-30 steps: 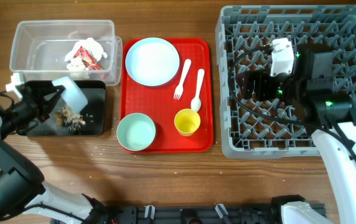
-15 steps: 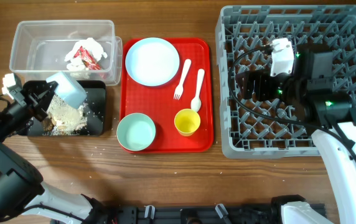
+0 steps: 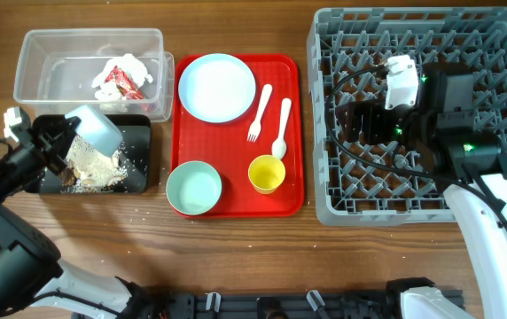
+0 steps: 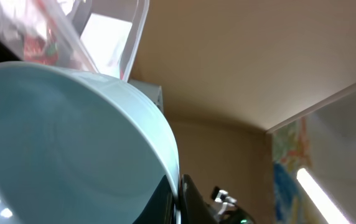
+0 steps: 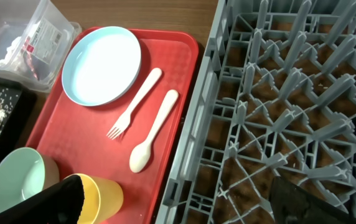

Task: Sort waste into correct bins and load items into the dishwasher rack
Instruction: 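Move bowl over black tray and tip it to dump food scraps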

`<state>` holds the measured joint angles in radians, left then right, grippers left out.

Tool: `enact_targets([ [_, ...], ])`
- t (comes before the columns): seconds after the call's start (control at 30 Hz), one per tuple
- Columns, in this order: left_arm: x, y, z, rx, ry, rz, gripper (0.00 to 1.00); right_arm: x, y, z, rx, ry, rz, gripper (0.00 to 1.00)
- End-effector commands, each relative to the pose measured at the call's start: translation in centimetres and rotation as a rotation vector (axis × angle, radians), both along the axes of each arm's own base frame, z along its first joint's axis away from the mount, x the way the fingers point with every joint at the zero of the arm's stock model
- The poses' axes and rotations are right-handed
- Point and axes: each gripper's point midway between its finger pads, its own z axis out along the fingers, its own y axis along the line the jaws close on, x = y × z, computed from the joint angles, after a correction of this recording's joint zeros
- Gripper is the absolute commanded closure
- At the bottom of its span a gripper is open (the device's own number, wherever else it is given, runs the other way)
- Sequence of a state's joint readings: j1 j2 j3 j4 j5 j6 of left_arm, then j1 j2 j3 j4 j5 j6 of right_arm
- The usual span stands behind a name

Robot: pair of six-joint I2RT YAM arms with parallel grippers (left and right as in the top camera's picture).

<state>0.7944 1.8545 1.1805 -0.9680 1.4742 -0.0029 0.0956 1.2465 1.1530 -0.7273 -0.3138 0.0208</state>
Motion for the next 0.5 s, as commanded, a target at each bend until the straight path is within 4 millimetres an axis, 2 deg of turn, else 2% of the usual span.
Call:
enact_targets([
  [0.0,0.0,0.5,0.6,-0.018,-0.052,0.016,0.96,0.3,0.2,0.5,0.012,-0.002,-0.007,0.04],
  [0.13,-0.2,0.4,1.5,-0.089,-0.055,0.022,0.96,0.3,0.2,0.5,0.012,0.000,-0.006,0.04],
  [0.33,-0.2,0.4,1.5,-0.081,-0.064,0.023,0.96,0.2,0.2,0.4,0.015,0.008,-0.010,0.04],
  [0.37,0.0,0.6,1.2,-0.003,-0.115,0.017,0.96,0.2,0.2,0.4,0.022,0.013,-0.018,0.04],
  [0.4,0.1,0.9,-0.3,0.102,-0.095,0.006,0.96,0.2,0.2,0.4,0.022,0.013,-0.017,0.04],
  [0.47,-0.3,0.8,-2.7,0.124,0.076,0.003,0.96,0.1,0.2,0.4,0.022,0.013,-0.017,0.04],
])
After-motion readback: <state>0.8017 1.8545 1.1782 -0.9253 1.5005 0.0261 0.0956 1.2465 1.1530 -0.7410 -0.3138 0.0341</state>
